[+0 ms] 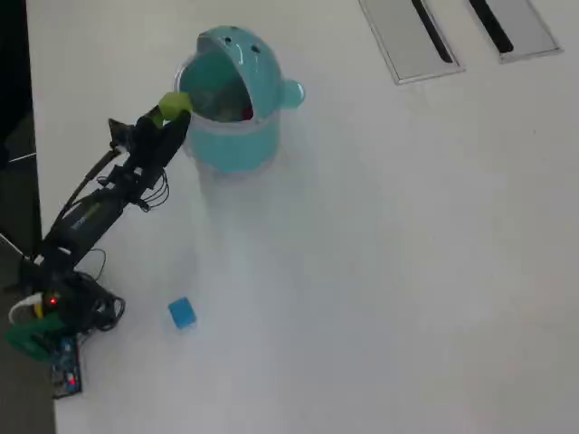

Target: Grasp RGB lego blocks and put them in the bin one by one.

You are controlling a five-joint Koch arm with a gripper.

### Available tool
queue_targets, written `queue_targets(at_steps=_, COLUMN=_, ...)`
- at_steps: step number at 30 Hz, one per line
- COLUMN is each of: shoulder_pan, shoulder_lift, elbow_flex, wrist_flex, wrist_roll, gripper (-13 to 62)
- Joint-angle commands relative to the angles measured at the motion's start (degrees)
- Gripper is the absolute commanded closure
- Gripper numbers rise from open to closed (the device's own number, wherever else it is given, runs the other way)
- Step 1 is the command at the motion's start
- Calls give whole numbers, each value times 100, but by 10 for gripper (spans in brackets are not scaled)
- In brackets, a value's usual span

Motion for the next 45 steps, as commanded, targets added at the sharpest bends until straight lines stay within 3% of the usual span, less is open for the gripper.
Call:
queue_targets(at_steps=1, shoulder_pan=-88, shoulder_lift=-18, elbow_flex=-782, wrist_flex=-413, wrist_roll=18, gripper=483)
queue_targets(at_steps=11, shoulder_pan=-237, shoulder_lift=-1951, elbow_flex=-2558, wrist_flex=-448, wrist_roll=18, gripper=461)
queue_targets(at_steps=17, shoulder_pan=-167, shoulder_lift=-2408, elbow_flex=-3173, wrist_flex=-404, wrist_roll=-18, gripper=432)
queue_targets(at_steps=21, shoulder_pan=97, shoulder_lift=-2812, elbow_flex=-3533, wrist_flex=-422, wrist_roll=-343, gripper=274)
queue_targets(at_steps=22, shoulder_pan=237, shoulder_lift=-2760, elbow_flex=-3463, wrist_flex=-439, wrist_roll=-343, gripper=179)
queue_targets(at_steps=33, shoulder_pan=255, shoulder_lift=-1617, elbow_flex=-2188, wrist_flex=-932, wrist_roll=-721, gripper=148)
queue_targets(at_steps=45, shoulder_pan=281, shoulder_lift=176, elbow_flex=-1283, wrist_flex=1336, wrist_roll=-703, gripper=156)
